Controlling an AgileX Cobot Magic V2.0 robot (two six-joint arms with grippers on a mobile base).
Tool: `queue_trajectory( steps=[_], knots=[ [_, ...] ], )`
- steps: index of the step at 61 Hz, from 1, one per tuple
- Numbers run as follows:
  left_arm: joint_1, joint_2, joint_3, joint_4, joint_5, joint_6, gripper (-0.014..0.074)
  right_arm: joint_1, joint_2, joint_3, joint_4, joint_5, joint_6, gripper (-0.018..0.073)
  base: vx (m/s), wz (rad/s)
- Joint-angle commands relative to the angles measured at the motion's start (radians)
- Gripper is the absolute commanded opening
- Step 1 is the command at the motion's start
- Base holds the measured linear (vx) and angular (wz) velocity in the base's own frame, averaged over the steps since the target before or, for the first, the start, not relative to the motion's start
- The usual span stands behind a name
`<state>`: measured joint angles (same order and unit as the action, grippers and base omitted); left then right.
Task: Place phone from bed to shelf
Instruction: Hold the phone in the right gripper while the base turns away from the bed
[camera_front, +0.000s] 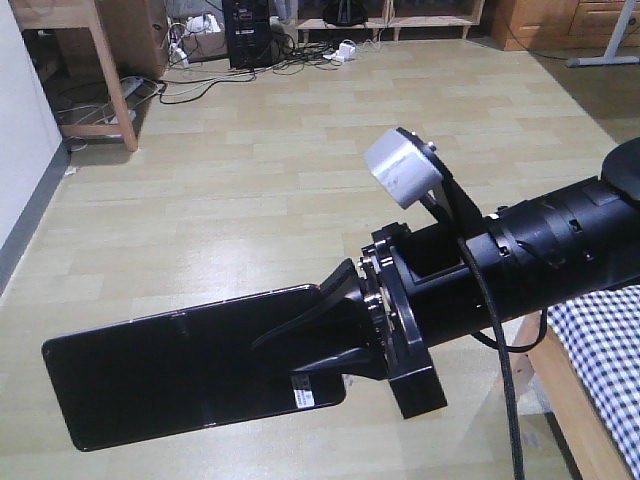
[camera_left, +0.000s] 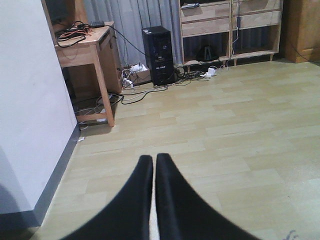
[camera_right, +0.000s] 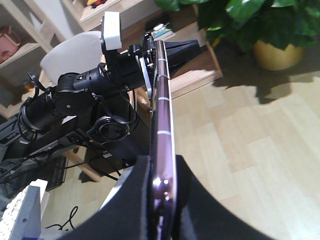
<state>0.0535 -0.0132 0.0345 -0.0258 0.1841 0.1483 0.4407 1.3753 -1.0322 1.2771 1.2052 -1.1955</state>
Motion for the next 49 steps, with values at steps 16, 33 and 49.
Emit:
queue_trajectory(
  steps=[16,33,49],
  knots=[
    [-0.006,-0.011,-0.022,-0.009,-0.072,-0.006,0.0001,0.0,-0.034,-0.029,0.089,0.082,-0.012,-0.0002,0.33,-0.01],
    [-0.006,-0.011,-0.022,-0.009,-0.072,-0.006,0.0001,0.0,-0.034,-0.029,0.089,0.082,-0.012,-0.0002,0.38,0.01],
    [-0.006,-0.011,-0.022,-0.009,-0.072,-0.006,0.0001,0.0,-0.034,-0.029,0.089,0.082,-0.012,-0.0002,0.41,0.0]
  ],
)
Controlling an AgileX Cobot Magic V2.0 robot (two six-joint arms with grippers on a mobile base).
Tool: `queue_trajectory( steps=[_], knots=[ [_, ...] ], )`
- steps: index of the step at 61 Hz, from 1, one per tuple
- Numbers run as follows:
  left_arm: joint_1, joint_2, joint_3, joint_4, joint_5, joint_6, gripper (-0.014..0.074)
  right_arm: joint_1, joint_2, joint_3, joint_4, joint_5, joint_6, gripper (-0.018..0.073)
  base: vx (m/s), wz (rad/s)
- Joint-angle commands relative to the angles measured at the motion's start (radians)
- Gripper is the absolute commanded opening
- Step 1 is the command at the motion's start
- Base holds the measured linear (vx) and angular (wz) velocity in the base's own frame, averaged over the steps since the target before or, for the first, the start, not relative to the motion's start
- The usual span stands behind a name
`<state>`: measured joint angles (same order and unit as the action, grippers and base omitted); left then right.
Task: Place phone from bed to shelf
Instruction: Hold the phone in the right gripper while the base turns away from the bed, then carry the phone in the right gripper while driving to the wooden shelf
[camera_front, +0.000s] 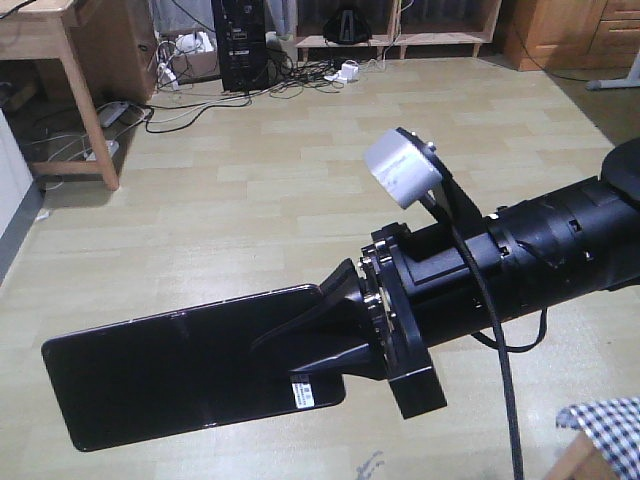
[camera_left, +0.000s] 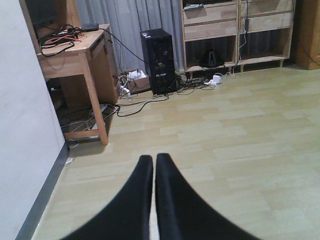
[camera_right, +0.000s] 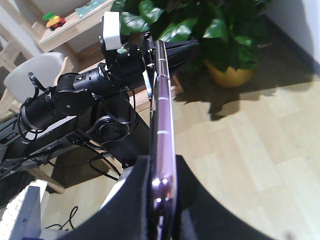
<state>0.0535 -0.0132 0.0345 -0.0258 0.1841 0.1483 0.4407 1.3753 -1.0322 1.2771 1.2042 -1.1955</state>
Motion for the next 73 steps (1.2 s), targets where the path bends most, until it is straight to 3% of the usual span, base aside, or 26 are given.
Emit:
queue_trajectory(
  steps=[1,73],
  knots=[
    [-0.006,-0.011,-0.022,-0.009,-0.072,-0.006,0.0001,0.0,-0.034,-0.029,0.089,0.083,-0.012,-0.0002,0.4,-0.03],
    [-0.006,-0.011,-0.022,-0.009,-0.072,-0.006,0.0001,0.0,-0.034,-0.029,0.092,0.083,-0.012,-0.0002,0.41,-0.14]
  ],
)
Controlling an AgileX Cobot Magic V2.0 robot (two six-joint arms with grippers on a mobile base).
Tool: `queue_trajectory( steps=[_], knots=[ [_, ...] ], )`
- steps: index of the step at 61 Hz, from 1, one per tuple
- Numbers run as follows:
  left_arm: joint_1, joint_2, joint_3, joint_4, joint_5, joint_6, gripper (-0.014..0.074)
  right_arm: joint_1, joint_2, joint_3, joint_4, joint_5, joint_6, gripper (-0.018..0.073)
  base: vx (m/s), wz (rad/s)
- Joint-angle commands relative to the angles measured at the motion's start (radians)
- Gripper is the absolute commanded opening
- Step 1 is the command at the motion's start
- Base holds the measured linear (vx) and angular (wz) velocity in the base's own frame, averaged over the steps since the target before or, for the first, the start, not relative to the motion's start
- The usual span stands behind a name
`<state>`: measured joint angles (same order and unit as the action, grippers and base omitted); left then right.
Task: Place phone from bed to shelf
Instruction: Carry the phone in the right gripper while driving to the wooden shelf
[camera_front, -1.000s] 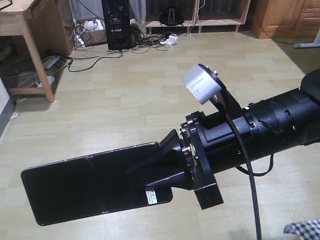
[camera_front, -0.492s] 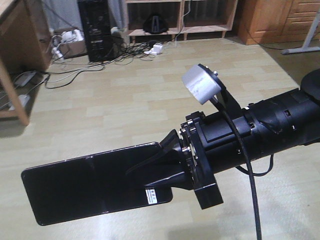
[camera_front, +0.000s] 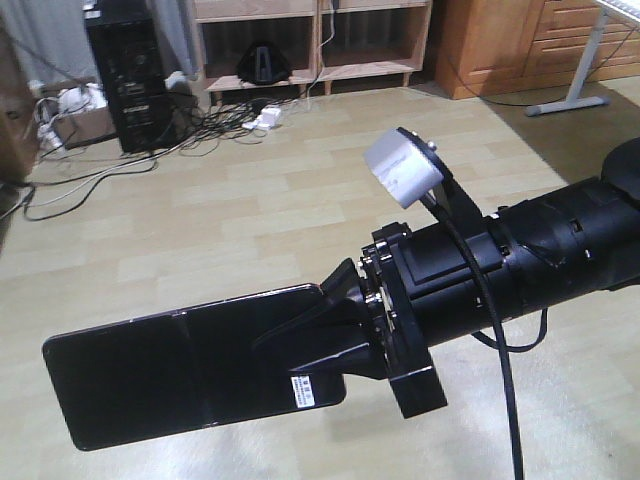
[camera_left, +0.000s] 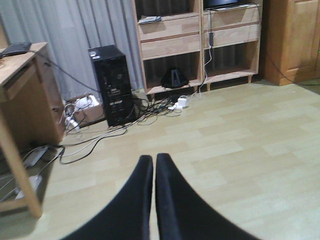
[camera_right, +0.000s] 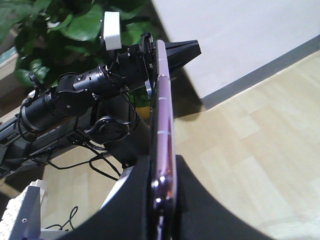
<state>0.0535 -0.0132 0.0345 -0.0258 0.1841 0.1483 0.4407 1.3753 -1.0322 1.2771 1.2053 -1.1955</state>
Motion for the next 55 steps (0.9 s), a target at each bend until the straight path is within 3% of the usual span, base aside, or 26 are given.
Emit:
queue_trajectory(
  steps=[1,55],
  knots=[
    [-0.006,-0.011,-0.022,-0.009,-0.072,-0.006,0.0001,0.0,-0.034,-0.029,0.092,0.082,-0.012,-0.0002,0.42,-0.16],
    [-0.006,-0.011,-0.022,-0.009,-0.072,-0.006,0.0001,-0.003,-0.034,-0.029,0.092,0.082,-0.012,-0.0002,0.41,-0.17]
  ],
)
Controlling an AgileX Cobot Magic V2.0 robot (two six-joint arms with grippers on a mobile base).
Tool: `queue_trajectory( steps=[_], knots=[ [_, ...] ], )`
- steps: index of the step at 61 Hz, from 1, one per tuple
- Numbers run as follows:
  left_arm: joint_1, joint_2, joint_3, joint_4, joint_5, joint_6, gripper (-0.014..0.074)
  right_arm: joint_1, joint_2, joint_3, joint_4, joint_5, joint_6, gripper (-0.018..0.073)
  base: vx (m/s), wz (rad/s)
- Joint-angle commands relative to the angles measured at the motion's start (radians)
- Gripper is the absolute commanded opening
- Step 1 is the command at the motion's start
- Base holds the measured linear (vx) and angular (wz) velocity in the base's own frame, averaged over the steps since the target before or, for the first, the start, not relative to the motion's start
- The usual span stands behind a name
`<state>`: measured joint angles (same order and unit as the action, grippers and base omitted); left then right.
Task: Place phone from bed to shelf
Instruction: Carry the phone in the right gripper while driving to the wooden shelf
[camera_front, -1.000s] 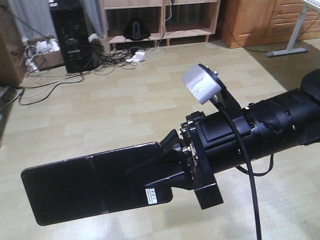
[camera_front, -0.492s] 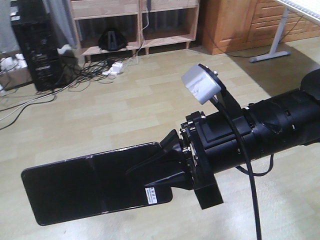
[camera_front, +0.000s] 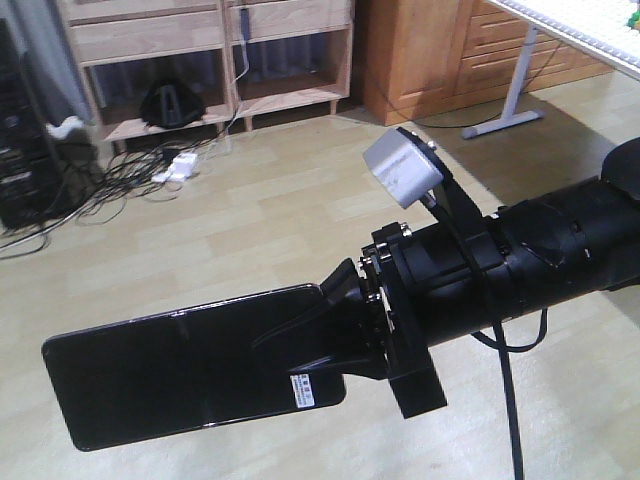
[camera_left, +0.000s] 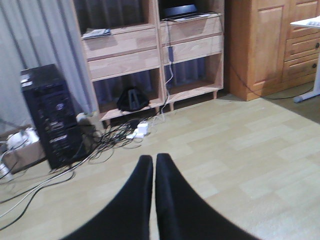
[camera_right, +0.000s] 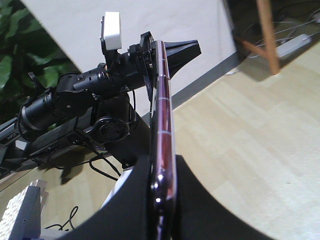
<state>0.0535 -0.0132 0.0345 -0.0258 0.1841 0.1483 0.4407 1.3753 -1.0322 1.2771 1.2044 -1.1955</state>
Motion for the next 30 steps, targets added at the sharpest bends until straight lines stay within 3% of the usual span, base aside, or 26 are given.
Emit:
queue_trajectory(
  steps=[1,30],
  knots=[
    [-0.006,-0.011,-0.022,-0.009,-0.072,-0.006,0.0001,-0.003,-0.034,-0.029,0.092,0.083,-0.012,-0.0002,0.42,-0.2],
    [-0.006,-0.011,-0.022,-0.009,-0.072,-0.006,0.0001,-0.003,-0.034,-0.029,0.092,0.083,-0.012,-0.0002,0.43,-0.22]
  ],
)
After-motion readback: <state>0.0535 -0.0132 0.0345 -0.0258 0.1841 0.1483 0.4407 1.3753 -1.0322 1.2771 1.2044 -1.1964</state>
